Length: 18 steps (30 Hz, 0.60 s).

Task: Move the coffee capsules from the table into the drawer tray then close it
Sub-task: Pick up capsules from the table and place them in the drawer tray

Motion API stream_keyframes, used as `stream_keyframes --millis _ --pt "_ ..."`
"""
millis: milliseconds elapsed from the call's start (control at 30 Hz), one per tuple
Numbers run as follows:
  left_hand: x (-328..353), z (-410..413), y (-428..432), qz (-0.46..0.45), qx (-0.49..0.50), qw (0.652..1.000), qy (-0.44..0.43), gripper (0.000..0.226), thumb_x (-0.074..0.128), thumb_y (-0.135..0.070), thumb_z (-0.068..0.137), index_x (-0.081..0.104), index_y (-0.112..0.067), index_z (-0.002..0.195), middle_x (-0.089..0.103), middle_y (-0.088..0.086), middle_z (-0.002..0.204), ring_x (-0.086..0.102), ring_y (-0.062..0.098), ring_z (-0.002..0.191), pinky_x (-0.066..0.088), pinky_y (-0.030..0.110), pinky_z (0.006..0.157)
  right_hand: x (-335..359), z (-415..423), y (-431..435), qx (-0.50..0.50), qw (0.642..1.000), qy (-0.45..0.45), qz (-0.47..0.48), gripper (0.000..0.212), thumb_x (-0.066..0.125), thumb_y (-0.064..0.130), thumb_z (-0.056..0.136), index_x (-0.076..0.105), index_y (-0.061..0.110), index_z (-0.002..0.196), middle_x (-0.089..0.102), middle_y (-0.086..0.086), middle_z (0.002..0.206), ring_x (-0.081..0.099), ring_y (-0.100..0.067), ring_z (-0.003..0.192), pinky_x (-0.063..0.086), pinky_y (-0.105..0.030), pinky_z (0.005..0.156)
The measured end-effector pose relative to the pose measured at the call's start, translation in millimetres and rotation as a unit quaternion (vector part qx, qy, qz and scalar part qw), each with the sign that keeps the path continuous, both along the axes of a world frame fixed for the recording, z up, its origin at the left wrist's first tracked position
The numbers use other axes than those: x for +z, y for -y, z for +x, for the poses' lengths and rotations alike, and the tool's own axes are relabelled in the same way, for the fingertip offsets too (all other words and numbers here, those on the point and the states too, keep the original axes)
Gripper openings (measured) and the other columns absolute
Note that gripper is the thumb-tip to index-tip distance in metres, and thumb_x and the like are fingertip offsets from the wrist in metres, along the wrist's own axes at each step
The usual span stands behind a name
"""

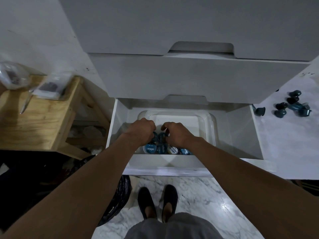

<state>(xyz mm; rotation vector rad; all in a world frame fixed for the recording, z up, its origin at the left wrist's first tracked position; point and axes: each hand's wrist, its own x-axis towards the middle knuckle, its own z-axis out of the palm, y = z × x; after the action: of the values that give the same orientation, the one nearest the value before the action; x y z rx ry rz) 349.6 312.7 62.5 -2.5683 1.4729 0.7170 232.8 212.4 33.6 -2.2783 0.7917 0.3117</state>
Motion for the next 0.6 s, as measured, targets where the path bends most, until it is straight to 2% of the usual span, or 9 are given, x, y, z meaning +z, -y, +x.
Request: stream_keyframes --millis 133,200,233,367,467,600 --pt "8 -2 -5 -0.035 0.006 0.999 -0.001 0.037 0.055 -0.032 0.093 0.054 -0.027 0.13 0.056 0.006 0.13 0.057 0.025 0.111 0.042 0.034 0.085 2 -3 4 -0.007 1.0 0.004 -0.023 0.043 0.064 0.012 0.085 0.053 0.012 0.127 0.061 -0.013 0.119 0.059 -0.028 0.104 0.049 -0.031 0.083" --pt "14 -2 -9 -0.057 0.006 0.998 0.024 0.033 0.055 -0.035 0.092 0.057 -0.029 0.125 0.059 0.005 0.124 0.06 0.026 0.106 0.047 0.04 0.089 4 -4 5 -0.017 0.999 0.007 -0.039 0.042 0.063 0.013 0.085 0.053 0.012 0.127 0.06 -0.013 0.12 0.058 -0.028 0.105 0.047 -0.03 0.083" --pt "18 -3 -11 -0.071 0.008 0.997 0.036 0.031 0.054 -0.035 0.092 0.059 -0.027 0.122 0.06 0.006 0.121 0.061 0.026 0.103 0.048 0.044 0.09 6 -5 6 -0.019 0.999 0.01 -0.05 0.041 0.062 0.015 0.086 0.054 0.011 0.126 0.06 -0.013 0.121 0.058 -0.029 0.106 0.047 -0.031 0.085" --pt "34 -8 -18 -0.1 0.001 0.992 0.079 0.032 0.049 -0.031 0.095 0.056 -0.014 0.121 0.06 0.011 0.119 0.059 0.027 0.104 0.048 0.038 0.083 21 -14 7 -0.034 0.991 0.029 -0.124 0.033 0.058 0.023 0.09 0.057 0.009 0.12 0.06 -0.015 0.119 0.056 -0.031 0.109 0.047 -0.035 0.09" --pt "45 -15 -23 -0.108 0.0 0.988 0.11 0.032 0.046 -0.028 0.095 0.053 -0.011 0.122 0.059 0.013 0.118 0.057 0.029 0.105 0.046 0.039 0.081 38 -25 4 -0.057 0.98 0.048 -0.185 0.035 0.057 0.027 0.092 0.056 0.007 0.12 0.058 -0.016 0.12 0.054 -0.032 0.112 0.047 -0.039 0.093" --pt "64 -29 -27 -0.176 -0.035 0.976 0.123 0.03 0.044 -0.022 0.095 0.053 -0.005 0.117 0.057 0.016 0.118 0.055 0.032 0.105 0.046 0.039 0.085 66 -48 -6 -0.097 0.963 0.081 -0.237 0.037 0.053 0.028 0.093 0.054 0.008 0.124 0.055 -0.014 0.125 0.05 -0.032 0.118 0.043 -0.038 0.096"
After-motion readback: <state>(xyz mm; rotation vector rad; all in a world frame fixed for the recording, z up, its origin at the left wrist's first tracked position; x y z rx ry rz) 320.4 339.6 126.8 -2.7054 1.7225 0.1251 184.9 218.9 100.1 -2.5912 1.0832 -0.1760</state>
